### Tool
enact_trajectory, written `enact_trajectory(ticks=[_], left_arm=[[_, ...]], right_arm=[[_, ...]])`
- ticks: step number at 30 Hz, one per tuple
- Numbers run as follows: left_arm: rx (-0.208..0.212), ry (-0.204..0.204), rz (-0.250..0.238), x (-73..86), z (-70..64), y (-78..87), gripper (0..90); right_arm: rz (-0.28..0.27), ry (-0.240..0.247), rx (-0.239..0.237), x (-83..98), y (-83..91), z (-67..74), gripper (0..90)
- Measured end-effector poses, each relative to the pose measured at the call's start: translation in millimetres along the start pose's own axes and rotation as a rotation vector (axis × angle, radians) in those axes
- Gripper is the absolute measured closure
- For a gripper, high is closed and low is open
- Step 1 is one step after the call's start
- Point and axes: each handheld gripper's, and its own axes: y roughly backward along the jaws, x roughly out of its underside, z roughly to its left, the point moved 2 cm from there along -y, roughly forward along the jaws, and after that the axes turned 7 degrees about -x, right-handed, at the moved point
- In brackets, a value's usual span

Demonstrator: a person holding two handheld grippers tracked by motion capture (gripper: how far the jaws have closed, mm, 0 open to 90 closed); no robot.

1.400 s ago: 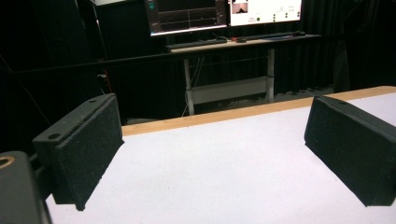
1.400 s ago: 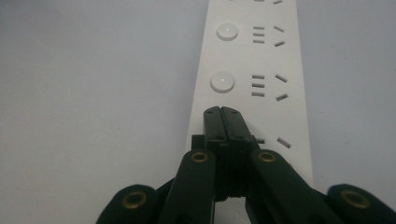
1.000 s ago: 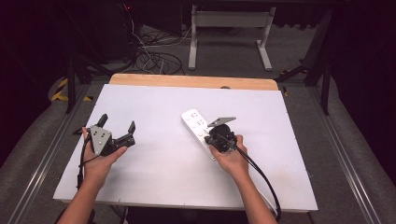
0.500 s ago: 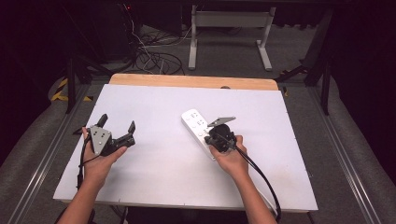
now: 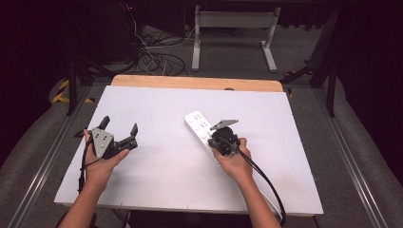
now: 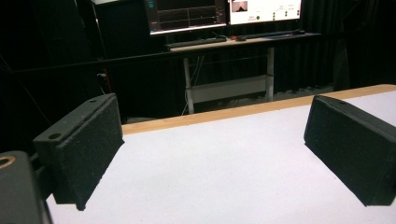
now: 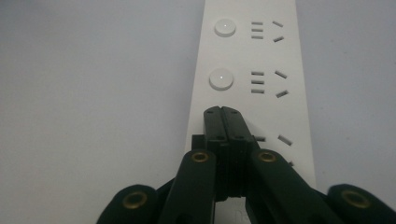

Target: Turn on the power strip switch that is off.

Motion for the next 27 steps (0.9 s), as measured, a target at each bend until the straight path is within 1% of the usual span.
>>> enact_trajectory(ticks=[9,12,21,24,27], left_arm=[[0.0,-0.001,0.001,0.0,-0.1,0.2,5.0],[-0.001,-0.001,0.0,-0.1,0.2,0.1,5.0],[-0.001,0.002,0.001,-0.3,0.6,-0.1,5.1],[-0.003,0.005,0.002,-0.4,1.3,-0.2,5.1],[-0.002,0.006,0.0,-0.6,1.0,0.1,5.1]], right_arm=[[-0.001,-0.004,-0.002,-0.1,0.1,-0.4,90.0],[-0.005,0.008,0.005,0.5,0.1,0.3,90.0],[0.0,-0.002,-0.009,-0.1,0.7,-0.3,90.0],[0.003,0.002,-0.01,-1.0,2.0,0.5,90.0],[0.003,0.022,0.002,-0.8,2.0,2.1,90.0]])
